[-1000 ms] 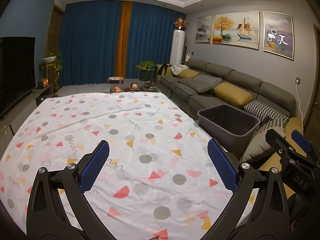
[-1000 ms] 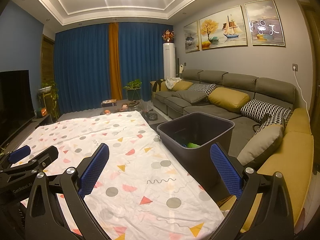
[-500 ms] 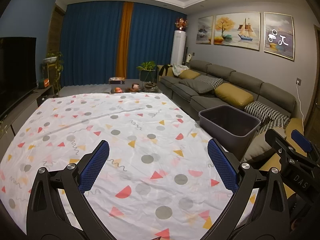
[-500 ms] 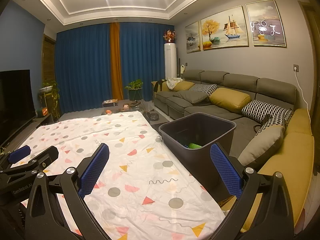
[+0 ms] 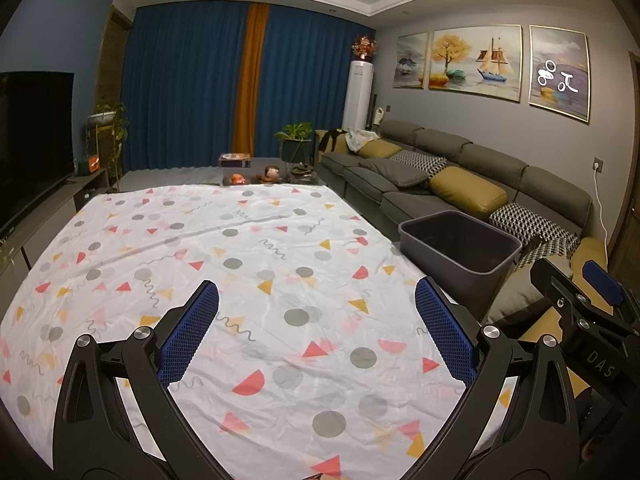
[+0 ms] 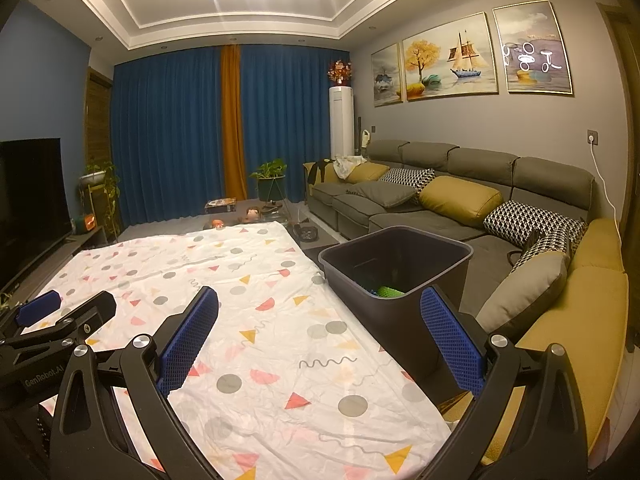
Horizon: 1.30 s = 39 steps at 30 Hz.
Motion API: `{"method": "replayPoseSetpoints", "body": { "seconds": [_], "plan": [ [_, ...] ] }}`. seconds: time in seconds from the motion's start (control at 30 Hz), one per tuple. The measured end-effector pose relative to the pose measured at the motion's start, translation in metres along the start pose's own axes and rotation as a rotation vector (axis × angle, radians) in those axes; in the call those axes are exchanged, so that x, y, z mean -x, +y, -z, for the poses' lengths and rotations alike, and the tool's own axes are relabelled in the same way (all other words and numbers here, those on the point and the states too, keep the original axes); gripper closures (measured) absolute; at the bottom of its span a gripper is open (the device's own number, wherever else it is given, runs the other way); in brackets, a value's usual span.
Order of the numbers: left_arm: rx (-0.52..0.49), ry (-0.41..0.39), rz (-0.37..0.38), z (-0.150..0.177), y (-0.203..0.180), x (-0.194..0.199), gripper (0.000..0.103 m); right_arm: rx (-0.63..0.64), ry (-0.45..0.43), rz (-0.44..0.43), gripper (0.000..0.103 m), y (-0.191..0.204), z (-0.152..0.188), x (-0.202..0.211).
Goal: Collect trash
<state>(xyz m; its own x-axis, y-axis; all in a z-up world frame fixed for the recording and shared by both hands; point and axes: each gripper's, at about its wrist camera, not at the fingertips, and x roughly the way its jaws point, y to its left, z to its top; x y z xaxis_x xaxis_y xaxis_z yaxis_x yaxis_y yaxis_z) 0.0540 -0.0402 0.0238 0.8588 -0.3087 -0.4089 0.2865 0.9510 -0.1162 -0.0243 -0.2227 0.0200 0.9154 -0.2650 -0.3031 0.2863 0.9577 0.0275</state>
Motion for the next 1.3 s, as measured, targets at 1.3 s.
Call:
{"method": "replayPoseSetpoints", "body": {
  "seconds": [1.3],
  "plan": [
    [-0.013,-0.014,-0.01,0.005,-0.0025,0.0014,0.006,0.006,0.014,-0.005,0.006,-0.0034,0.0012,0.0004]
  ]
}}
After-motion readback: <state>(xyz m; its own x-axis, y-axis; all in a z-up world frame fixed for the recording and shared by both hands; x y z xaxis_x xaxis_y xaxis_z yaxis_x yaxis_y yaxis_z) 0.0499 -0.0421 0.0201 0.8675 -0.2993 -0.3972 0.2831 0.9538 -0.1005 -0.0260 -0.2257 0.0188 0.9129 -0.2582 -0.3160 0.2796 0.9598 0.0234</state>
